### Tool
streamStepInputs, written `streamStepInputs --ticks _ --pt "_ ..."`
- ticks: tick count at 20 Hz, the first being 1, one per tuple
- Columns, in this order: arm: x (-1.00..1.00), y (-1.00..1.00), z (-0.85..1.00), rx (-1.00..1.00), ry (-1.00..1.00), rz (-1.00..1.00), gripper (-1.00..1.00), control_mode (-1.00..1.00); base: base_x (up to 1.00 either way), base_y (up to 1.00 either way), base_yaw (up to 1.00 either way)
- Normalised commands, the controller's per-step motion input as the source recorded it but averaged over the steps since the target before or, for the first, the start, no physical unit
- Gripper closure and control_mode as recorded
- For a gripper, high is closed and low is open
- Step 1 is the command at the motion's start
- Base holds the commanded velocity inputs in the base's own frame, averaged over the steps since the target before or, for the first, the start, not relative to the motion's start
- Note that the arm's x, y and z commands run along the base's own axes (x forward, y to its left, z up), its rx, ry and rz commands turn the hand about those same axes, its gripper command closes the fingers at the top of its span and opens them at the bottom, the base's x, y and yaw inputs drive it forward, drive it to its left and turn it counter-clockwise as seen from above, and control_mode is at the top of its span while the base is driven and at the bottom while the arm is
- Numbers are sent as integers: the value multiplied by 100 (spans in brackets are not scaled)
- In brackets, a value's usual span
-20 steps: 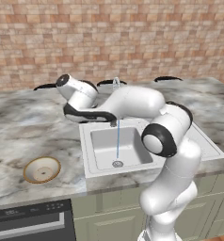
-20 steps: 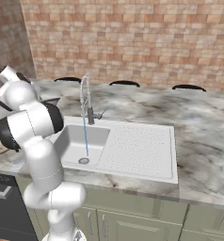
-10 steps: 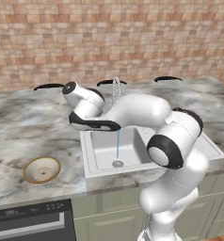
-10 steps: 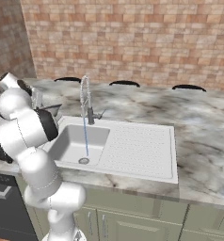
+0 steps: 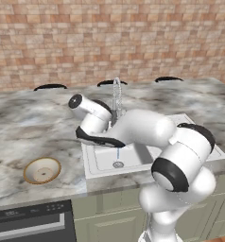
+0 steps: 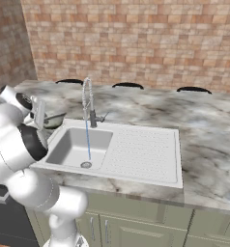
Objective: Rinse each bowl for a few seconds and place them down in the sink or on the counter.
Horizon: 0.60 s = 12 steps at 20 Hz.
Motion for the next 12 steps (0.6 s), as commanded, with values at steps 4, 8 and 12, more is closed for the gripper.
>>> streamStepInputs --ticks 4,8,12 --pt "-28 8 -40 10 -6 -21 100 -100 0 0 0" --pt "-10 5 -27 10 -3 -16 100 -100 0 0 0" --pt "0 2 -24 12 0 -13 100 -100 0 0 0"
